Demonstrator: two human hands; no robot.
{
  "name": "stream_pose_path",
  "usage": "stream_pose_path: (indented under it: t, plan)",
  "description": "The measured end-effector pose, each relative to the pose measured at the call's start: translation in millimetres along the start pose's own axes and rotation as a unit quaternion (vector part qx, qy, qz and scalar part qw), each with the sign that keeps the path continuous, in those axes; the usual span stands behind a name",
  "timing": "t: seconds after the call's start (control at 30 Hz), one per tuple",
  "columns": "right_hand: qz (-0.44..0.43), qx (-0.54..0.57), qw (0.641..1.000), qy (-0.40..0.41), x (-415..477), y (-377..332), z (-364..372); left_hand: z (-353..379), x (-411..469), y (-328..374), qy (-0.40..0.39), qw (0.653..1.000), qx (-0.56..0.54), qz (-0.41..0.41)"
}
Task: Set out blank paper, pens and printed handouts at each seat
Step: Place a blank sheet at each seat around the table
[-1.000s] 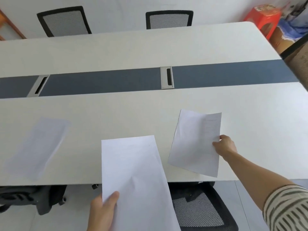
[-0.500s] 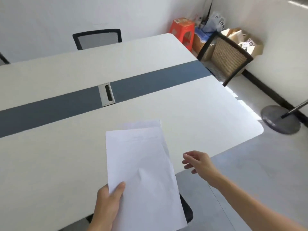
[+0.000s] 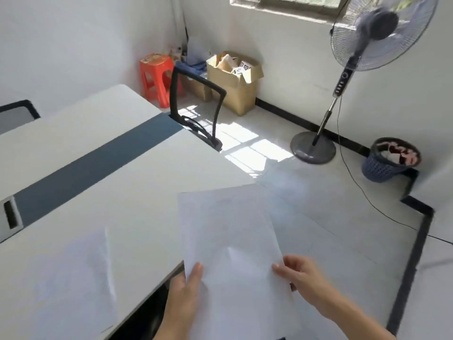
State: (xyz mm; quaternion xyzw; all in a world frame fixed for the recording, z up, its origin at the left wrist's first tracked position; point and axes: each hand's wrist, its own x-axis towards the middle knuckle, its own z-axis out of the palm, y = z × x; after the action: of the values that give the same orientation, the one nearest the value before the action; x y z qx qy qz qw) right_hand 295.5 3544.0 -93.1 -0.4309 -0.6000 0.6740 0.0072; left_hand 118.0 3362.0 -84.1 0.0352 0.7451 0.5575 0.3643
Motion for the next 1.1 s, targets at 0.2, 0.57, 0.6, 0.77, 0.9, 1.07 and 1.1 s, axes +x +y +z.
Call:
stream_pose_path:
  t: [0.2, 0.57, 0.6, 0.77, 0.9, 1.07, 1.1]
  plan:
    - [0.004, 0.056, 0.996, 0.071, 25.3, -7.4, -94.5, 95.1, 23.7, 41.3, -0.096, 0.993, 0.068, -0.009]
    - [0.0, 0.042, 0.991, 0.127, 165.7, -97.1, -211.1, 226.9, 174.3, 122.3, -0.09, 0.994, 0.063, 0.02]
    - [-0.003, 0.038, 0.99, 0.137, 178.3, -109.6, -222.3, 238.1, 187.7, 136.5, -0.098, 0.993, 0.059, 0.022]
    - [-0.036, 0.031, 0.987, 0.151, 246.4, -167.8, -272.6, 282.1, 252.6, 199.4, -0.13, 0.99, 0.043, 0.013]
    - [-0.055, 0.011, 0.988, 0.142, 306.6, -204.0, -302.3, 304.8, 299.4, 238.3, -0.132, 0.99, 0.04, -0.002]
    - [-0.066, -0.027, 0.993, 0.089, 402.2, -253.9, -344.6, 327.6, 366.5, 270.9, -0.048, 0.997, 0.057, -0.001]
    - [-0.068, -0.033, 0.993, 0.085, 424.4, -264.9, -353.6, 334.3, 379.8, 277.6, -0.029, 0.998, 0.06, -0.004]
